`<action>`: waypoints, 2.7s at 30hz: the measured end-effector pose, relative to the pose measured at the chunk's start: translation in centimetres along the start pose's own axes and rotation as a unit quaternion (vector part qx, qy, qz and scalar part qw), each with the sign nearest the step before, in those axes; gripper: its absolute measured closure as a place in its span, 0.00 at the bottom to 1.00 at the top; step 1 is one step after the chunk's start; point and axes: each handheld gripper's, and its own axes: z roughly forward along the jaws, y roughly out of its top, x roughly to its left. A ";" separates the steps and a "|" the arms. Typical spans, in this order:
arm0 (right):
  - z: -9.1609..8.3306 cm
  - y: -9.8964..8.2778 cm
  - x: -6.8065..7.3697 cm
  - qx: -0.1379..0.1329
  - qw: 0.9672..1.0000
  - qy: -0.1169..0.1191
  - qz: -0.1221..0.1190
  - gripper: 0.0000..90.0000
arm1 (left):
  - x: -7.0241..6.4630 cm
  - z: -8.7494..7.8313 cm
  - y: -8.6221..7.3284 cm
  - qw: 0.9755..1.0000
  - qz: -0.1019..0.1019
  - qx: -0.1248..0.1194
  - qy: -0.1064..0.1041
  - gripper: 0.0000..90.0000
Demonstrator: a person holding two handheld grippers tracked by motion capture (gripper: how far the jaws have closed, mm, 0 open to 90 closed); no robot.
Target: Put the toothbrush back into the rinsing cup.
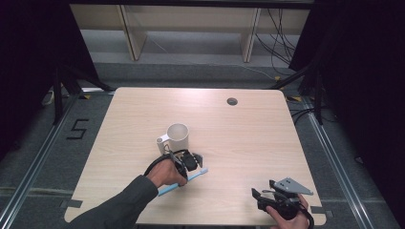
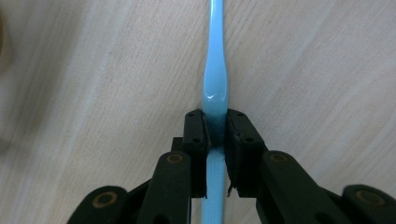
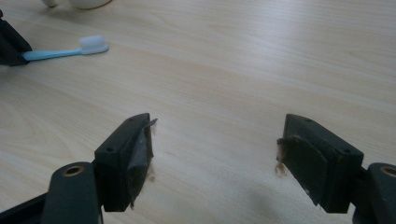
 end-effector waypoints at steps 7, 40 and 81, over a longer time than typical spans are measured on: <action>0.1 0.0 -0.5 -0.003 1.000 0.000 -0.009 0.29 | 0.0 -0.9 -0.7 0.999 0.010 -0.041 -0.011 0.87; 0.0 0.0 -0.6 -0.010 1.000 -0.010 -0.015 0.29 | 1.9 -5.9 -8.3 0.911 -0.046 -0.409 -0.039 0.87; 0.1 -0.1 -0.6 -0.009 1.000 -0.009 -0.017 0.29 | 6.2 -6.1 -14.1 0.747 -0.165 -0.640 0.065 0.87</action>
